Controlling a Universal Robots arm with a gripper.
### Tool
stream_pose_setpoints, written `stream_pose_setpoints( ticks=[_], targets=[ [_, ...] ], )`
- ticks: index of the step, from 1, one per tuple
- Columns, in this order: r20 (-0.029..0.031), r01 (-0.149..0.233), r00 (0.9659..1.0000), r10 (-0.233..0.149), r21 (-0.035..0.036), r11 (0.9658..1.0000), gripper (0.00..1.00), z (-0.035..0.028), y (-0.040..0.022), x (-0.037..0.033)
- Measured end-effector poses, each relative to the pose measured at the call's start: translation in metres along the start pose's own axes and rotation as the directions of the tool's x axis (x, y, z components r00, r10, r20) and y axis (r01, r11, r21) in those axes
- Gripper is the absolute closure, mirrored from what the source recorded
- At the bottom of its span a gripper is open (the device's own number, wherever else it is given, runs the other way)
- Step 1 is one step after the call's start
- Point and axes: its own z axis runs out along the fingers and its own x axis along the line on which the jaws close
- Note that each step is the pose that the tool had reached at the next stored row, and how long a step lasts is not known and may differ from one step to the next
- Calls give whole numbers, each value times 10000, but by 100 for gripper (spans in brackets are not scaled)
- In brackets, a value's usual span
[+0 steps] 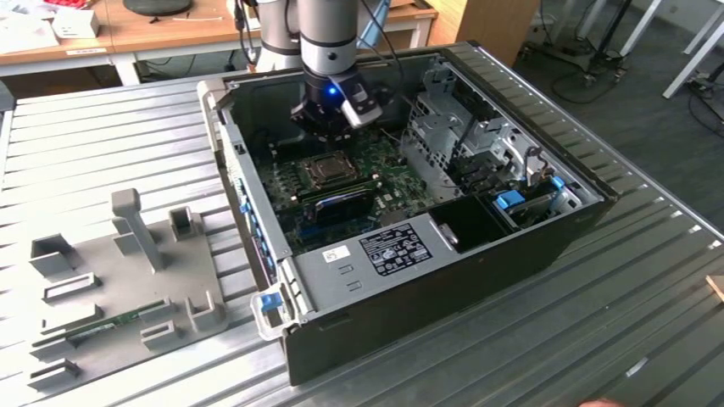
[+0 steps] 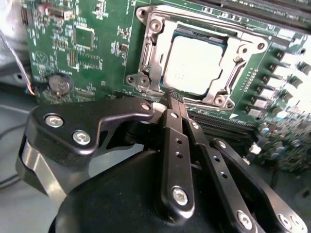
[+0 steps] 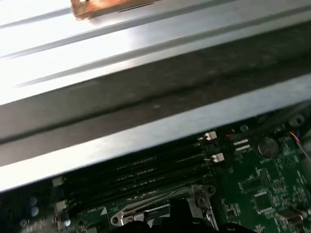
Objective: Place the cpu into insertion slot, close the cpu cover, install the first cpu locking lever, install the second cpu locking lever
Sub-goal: 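Install the first cpu locking lever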
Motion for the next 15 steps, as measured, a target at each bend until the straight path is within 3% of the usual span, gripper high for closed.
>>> stream_pose_setpoints(
  ticks=[2,4,6,10,11,13,15],
  targets=[
    [-46,369,9993,-369,-10,9993,90,1,0,0],
    [-107,660,9978,-660,31,9978,90,3,0,0],
    [-185,880,9960,-877,163,9960,90,4,-1,1],
    [-345,1244,9919,-1223,669,9900,90,4,-1,0],
    [-383,1309,9910,-1283,754,9885,90,5,-1,0],
    [-431,1404,9896,-1372,828,9866,90,6,-7,-1],
    [-448,1468,9886,-1434,838,9856,90,5,-15,-3]
  ],
)
